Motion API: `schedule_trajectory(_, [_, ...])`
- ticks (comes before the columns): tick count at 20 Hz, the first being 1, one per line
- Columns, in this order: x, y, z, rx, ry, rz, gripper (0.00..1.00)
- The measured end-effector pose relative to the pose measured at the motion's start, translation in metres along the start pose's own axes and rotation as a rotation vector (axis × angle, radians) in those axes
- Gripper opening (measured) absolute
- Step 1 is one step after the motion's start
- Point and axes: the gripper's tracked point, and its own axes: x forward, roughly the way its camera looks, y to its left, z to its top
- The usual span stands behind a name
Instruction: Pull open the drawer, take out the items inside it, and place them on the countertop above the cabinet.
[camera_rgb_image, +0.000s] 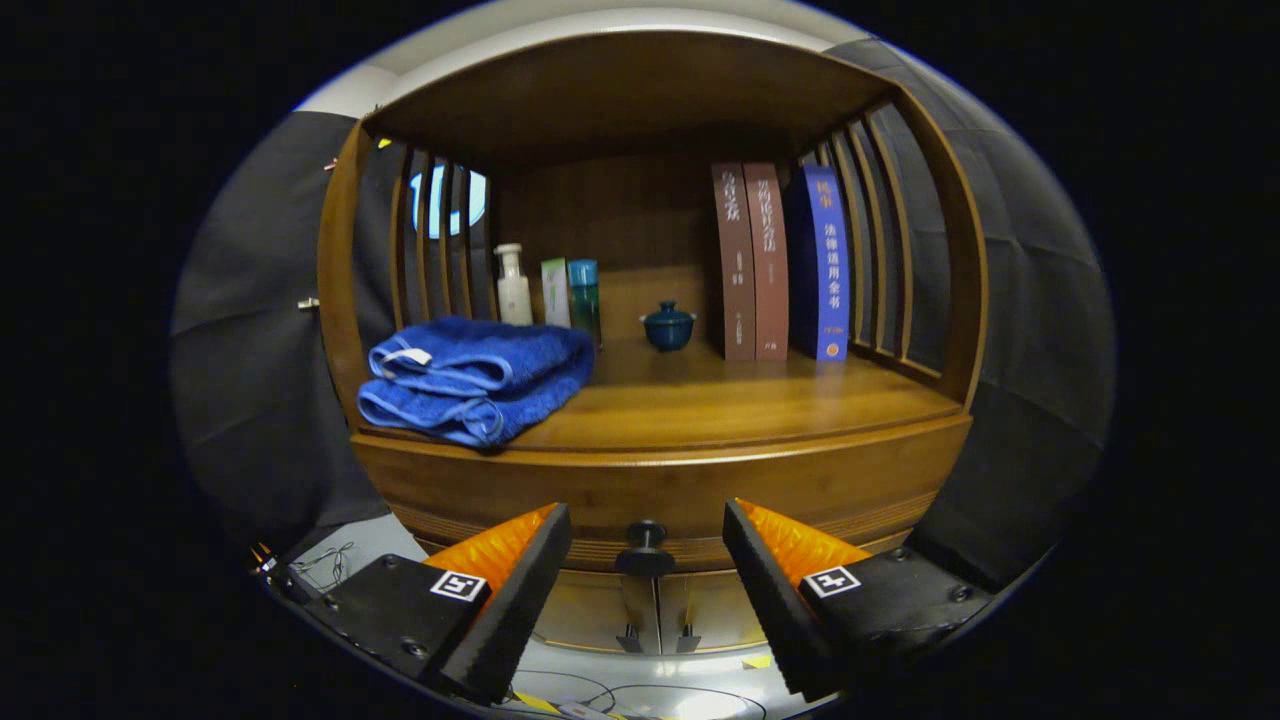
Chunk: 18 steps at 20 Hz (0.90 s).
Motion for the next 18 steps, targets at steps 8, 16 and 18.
schedule_trajectory(8, [0.042,-0.006,-0.045,0.011,0.103,-0.02,0.82])
schedule_trajectory(16, [0.046,-0.001,-0.049,-0.012,0.12,-0.002,0.36])
schedule_trajectory(18, [0.046,-0.001,-0.049,-0.012,0.125,-0.005,0.36])
